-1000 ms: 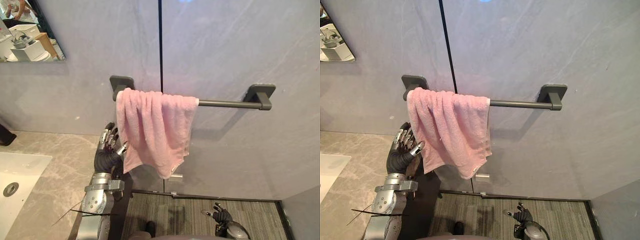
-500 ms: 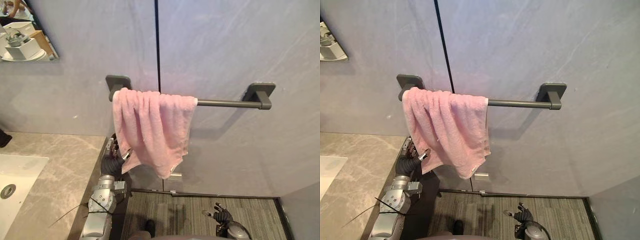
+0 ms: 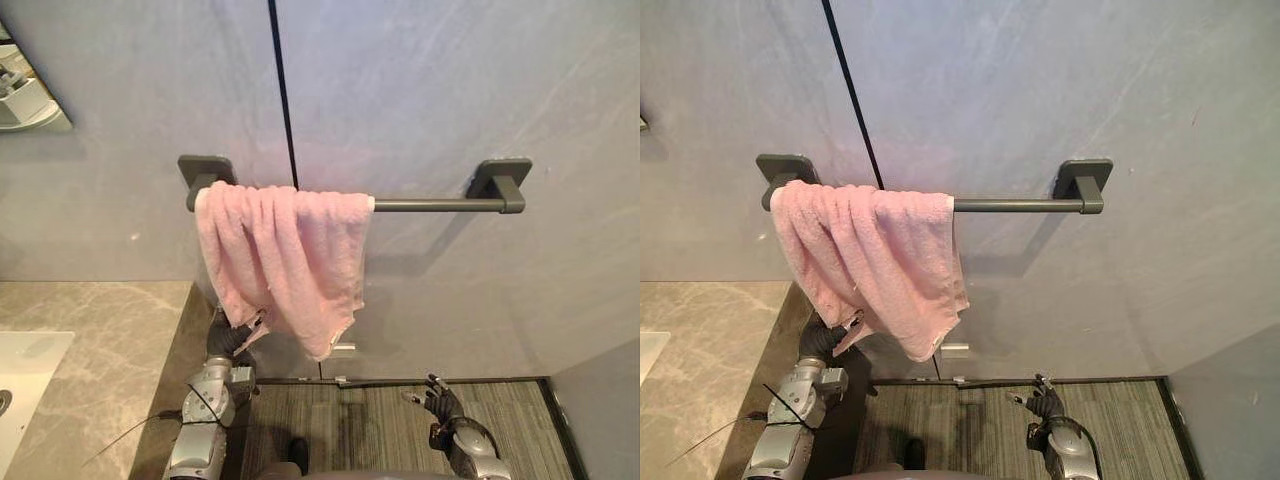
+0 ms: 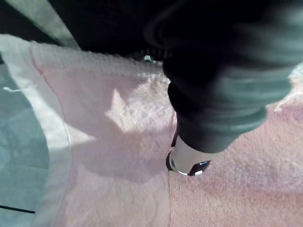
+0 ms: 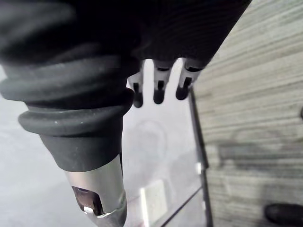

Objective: Organize washtable

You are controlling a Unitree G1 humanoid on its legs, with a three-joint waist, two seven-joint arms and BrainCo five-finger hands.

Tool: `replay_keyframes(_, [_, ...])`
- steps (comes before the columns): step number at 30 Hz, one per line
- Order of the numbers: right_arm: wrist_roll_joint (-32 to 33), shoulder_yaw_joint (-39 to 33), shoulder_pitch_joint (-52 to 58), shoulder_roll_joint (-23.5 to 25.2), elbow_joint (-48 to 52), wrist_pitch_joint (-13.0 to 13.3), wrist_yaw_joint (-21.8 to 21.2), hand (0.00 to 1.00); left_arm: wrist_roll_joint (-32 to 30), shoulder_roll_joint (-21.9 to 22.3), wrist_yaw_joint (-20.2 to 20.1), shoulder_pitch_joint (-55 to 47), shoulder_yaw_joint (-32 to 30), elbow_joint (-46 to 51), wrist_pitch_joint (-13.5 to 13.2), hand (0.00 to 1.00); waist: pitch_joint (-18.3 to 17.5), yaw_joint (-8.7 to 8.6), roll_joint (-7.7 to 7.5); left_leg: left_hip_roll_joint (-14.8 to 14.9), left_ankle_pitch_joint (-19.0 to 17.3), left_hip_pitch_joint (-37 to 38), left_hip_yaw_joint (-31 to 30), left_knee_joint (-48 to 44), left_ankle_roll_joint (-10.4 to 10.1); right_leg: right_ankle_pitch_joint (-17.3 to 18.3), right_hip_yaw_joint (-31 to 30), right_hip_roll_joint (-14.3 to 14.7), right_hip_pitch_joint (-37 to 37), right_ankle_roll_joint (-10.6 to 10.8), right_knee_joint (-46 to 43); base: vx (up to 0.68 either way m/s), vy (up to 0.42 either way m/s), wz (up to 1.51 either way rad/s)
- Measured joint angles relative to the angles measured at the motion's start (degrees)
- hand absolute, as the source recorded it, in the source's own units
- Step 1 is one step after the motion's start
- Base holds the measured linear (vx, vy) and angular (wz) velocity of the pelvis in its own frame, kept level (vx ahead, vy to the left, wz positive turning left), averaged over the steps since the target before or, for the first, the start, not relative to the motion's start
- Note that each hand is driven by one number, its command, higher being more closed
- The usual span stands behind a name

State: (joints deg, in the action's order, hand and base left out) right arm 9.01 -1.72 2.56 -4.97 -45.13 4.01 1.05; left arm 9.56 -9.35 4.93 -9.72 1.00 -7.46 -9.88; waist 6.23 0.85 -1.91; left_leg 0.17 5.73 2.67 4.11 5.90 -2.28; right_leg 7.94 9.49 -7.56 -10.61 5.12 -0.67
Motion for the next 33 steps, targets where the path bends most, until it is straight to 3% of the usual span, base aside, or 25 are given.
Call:
replay_keyframes(4, [1.24,1.97,-0.07,0.01,8.24,0.09,-0.07,0.00,-0.03,-0.89,-0.31,0.26,1.76,-0.04,0.10,1.00,-0.05,-0.07,0.09,-0.03,-0.02,0.02,0.13,-0.02,0.04,-0.08,-0.08,-0.05,0.04,0.04,0.02,0.00,-0.003,-0.01])
replay_keyframes(10, [1.66,5.49,-2.29,-0.02,21.69,2.25,-0.25,0.00,-0.16,-1.14,-1.15,4.44,3.77,-1.27,0.09,1.00,-0.15,-0.36,0.27,-0.02,-0.01,0.02,0.67,-0.02,0.05,-0.45,-0.33,-0.13,0.33,0.16,0.09,-0.03,-0.016,-0.05])
replay_keyframes(19, [-0.68,10.37,-2.39,-4.33,31.24,2.26,-1.82,0.00,-0.22,-2.02,-1.05,4.73,3.87,-0.87,0.04,1.00,-0.30,-1.48,0.49,0.79,0.07,-0.26,1.30,-0.36,0.06,-1.10,-1.65,0.38,1.03,-0.13,-0.06,-0.02,-0.014,-0.05])
replay_keyframes(33, [1.23,17.58,-8.65,-6.84,34.21,2.28,-3.14,0.00,-0.08,-1.37,-1.09,4.71,5.77,1.39,-0.14,1.00,-1.46,-1.33,1.12,1.21,1.25,-1.42,0.22,-0.39,0.19,-1.63,-1.05,1.11,1.89,-0.51,-0.40,-0.04,-0.014,0.03])
